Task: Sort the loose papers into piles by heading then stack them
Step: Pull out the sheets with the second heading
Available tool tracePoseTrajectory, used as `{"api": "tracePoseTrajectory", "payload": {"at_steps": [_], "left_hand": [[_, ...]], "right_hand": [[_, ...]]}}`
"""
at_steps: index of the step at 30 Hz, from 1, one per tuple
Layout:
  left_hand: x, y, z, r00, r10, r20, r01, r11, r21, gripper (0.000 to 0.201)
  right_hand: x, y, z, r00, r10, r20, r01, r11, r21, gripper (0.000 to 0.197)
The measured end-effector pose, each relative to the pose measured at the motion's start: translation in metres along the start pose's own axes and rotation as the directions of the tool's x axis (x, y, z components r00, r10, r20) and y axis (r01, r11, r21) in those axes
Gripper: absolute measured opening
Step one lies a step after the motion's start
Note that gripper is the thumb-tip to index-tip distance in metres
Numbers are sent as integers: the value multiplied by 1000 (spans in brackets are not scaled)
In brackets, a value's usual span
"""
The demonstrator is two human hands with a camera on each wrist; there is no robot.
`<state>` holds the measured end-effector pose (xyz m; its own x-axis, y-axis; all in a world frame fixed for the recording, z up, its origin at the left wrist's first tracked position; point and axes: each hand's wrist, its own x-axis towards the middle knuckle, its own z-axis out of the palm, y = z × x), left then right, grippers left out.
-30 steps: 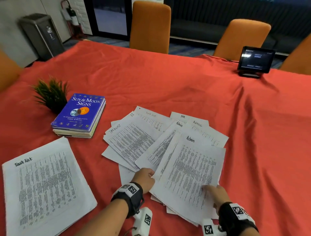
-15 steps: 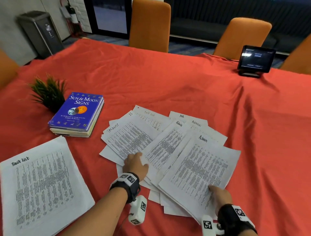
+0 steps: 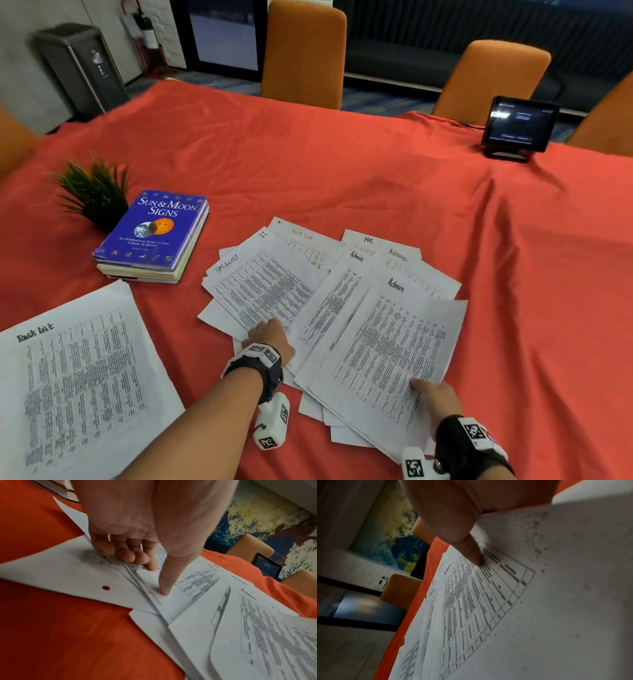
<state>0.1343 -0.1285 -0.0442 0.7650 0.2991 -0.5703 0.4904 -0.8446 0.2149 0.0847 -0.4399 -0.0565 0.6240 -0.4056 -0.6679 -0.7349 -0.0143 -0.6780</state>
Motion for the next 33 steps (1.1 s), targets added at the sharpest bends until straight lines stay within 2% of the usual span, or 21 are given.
{"api": "tracePoseTrajectory", "payload": {"at_steps": [3, 6, 10, 13, 16, 19, 22, 24, 25, 27, 29, 33], "left_hand": [[-1, 2, 2, 1000, 3, 31, -4, 1000, 31, 36], [-6, 2, 1, 997, 56, 43, -55, 998, -26, 17], [-14, 2, 1, 998, 65, 19, -61, 985, -164, 29], [-25, 5, 2, 997, 44, 64, -24, 957, -289, 41], [-29, 7, 2, 996, 62, 69, -30, 919, -394, 41], [-34, 11, -1, 985, 85, 151, -9, 895, -446, 38], [-42, 15, -2, 960, 187, 207, -63, 869, -490, 17], [-44, 17, 3, 940, 267, 211, -129, 854, -505, 36], [-47, 19, 4, 933, 297, 205, -164, 854, -495, 39], [-54, 23, 4, 924, 354, 146, -250, 845, -472, 33], [-60, 25, 2, 912, 404, 65, -325, 812, -484, 36], [-70, 19, -10, 877, 480, 12, -382, 713, -589, 36]], "right_hand": [[1, -10, 7, 996, -86, 8, 86, 995, -50, 29], [-1, -22, 16, 986, -161, 41, 164, 983, -86, 29], [2, -33, 27, 971, -232, 61, 239, 958, -158, 28], [3, -35, 35, 970, -233, 70, 242, 952, -187, 29], [3, -33, 39, 975, -207, 80, 219, 957, -188, 30], [5, -32, 38, 978, -192, 76, 204, 959, -196, 30], [7, -30, 36, 977, -198, 80, 210, 956, -203, 31], [5, -27, 37, 978, -190, 92, 205, 959, -198, 30], [3, -26, 38, 978, -183, 97, 200, 958, -206, 30], [0, -25, 38, 977, -187, 104, 206, 955, -214, 30], [1, -27, 36, 977, -200, 80, 211, 959, -189, 31], [6, -39, 24, 966, -258, 36, 257, 966, 12, 52]]}}
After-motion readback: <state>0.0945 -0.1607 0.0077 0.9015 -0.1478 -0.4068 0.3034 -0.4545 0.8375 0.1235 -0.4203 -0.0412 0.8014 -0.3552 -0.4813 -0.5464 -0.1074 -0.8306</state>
